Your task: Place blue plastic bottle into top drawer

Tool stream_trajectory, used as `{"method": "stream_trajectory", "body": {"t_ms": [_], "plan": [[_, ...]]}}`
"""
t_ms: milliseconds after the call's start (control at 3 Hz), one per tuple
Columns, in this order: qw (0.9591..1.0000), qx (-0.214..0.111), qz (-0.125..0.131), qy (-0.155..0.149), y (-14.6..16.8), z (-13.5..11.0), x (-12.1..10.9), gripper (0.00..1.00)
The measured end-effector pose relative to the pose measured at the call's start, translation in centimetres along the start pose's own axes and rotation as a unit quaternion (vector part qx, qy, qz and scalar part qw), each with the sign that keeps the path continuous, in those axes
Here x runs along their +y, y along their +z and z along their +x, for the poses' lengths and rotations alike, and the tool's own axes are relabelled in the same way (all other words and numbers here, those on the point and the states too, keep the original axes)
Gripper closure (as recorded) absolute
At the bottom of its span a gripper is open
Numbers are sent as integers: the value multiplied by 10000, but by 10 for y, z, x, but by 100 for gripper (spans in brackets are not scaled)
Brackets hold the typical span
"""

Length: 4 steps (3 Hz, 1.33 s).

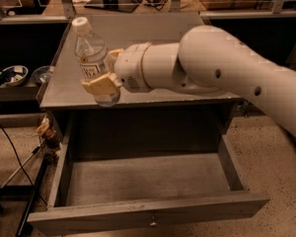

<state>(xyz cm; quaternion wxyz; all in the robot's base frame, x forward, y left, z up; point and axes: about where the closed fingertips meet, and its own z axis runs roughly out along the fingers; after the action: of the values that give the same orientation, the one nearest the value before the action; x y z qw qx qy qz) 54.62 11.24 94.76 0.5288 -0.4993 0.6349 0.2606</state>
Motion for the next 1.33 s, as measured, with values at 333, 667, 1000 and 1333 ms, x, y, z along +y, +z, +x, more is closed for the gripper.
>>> {"method": "stream_trajectory", "body": {"t_ms": [333,667,1000,1333], "plan": [[9995,92,233,210,-5,18,11,100],[9969,180,569,521,-15,53,31,100],[9964,191,606,561,-16,56,34,100],[9939,235,777,745,-21,66,48,100]]}}
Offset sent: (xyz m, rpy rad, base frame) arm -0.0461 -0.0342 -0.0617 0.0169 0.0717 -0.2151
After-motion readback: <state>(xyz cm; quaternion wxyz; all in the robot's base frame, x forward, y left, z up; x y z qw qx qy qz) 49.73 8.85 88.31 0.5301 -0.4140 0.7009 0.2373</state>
